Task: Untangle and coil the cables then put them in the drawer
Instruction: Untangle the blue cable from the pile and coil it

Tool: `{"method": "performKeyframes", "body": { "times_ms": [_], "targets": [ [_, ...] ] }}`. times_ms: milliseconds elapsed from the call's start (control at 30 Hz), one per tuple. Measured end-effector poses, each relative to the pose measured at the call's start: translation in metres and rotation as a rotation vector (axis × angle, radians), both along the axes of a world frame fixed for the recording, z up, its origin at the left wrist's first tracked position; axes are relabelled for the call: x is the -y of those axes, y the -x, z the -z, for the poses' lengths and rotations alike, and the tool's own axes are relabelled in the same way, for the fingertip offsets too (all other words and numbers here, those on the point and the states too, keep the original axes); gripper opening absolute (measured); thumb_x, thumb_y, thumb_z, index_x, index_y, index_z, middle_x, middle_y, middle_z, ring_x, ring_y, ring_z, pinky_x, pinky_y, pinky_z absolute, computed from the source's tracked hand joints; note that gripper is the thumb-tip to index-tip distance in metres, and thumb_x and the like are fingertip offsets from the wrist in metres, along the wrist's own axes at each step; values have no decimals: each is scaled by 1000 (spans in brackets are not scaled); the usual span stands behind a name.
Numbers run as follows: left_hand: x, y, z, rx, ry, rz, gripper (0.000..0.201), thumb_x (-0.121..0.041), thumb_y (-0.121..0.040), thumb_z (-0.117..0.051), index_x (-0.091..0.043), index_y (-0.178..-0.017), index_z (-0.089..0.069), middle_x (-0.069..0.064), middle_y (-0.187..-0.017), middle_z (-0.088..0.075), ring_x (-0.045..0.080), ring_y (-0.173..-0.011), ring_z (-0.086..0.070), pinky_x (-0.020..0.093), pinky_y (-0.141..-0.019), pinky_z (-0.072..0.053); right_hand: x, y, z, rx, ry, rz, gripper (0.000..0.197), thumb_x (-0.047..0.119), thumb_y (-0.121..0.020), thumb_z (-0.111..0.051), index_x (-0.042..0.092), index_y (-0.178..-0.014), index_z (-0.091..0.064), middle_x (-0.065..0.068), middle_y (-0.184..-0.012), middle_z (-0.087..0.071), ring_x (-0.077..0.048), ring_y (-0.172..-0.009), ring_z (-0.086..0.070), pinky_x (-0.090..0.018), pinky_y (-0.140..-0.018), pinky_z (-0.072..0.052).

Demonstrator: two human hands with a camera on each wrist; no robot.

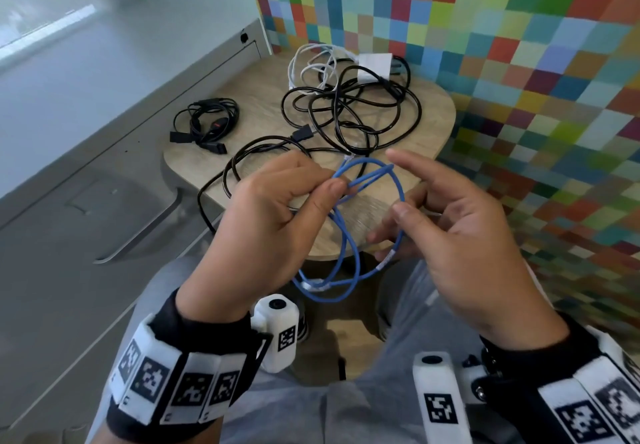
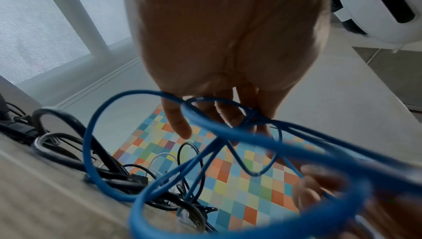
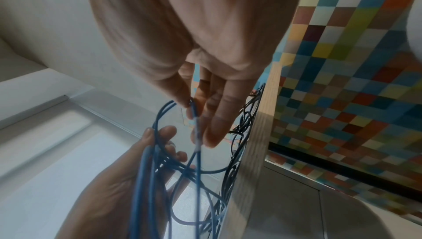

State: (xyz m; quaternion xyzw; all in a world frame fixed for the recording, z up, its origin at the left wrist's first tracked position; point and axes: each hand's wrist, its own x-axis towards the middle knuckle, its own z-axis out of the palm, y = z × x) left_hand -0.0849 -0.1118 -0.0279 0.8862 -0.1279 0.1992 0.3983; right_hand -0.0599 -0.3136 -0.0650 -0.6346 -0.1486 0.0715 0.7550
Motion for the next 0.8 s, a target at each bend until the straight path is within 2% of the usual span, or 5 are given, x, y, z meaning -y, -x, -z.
{"method": "performKeyframes", "body": {
  "times_ms": [200, 300, 433, 600, 800],
  "targets": [
    [2, 2, -2, -7, 120, -64, 14, -11, -100, -63, -23, -99, -70, -9, -81, -69, 8, -77, -66, 20, -72, -52, 0, 0, 1, -70, -59, 7, 18, 4, -101, -58, 17, -102, -71, -7, -84, -68, -35, -78, -76, -44, -67, -65],
    [-2, -1, -2, 40, 244, -165, 16, -16, -103, -55, -27, -95, -64, 1, -76, -64, 23, -67, -59, 36, -62, -49, -1, 0, 2, -98, -59, 5, 17, 3, -102, -57, 15, -99, -68, -11, -85, -67, -36, -79, -76, -42, -69, -66],
    [-11, -2, -7, 96, 343, -229, 18, -13, -105, -47, -23, -94, -56, 4, -71, -57, 31, -65, -52, 33, -63, -46, -2, -1, 4, -102, -64, 30, 17, 8, -100, -62, 19, -88, -67, -6, -92, -69, -31, -82, -77, -46, -72, -66],
    [-9, -1, -5, 106, 272, -244, 20, -13, -105, -50, -28, -92, -55, -4, -72, -53, 13, -61, -42, 24, -56, -36, 2, -2, 4, -103, -24, 22, 9, 6, -102, -60, 10, -96, -65, -7, -102, -72, -30, -85, -76, -46, -71, -65],
    [-14, -5, -3, 190, 358, -377, 11, -28, -105, -47, -28, -97, -54, 2, -78, -51, 22, -60, -41, 39, -55, -36, 0, -5, 4, -128, -93, 94, 17, 1, -106, -49, 14, -108, -59, -5, -83, -70, -27, -68, -69, -40, -65, -62]
  ]
}}
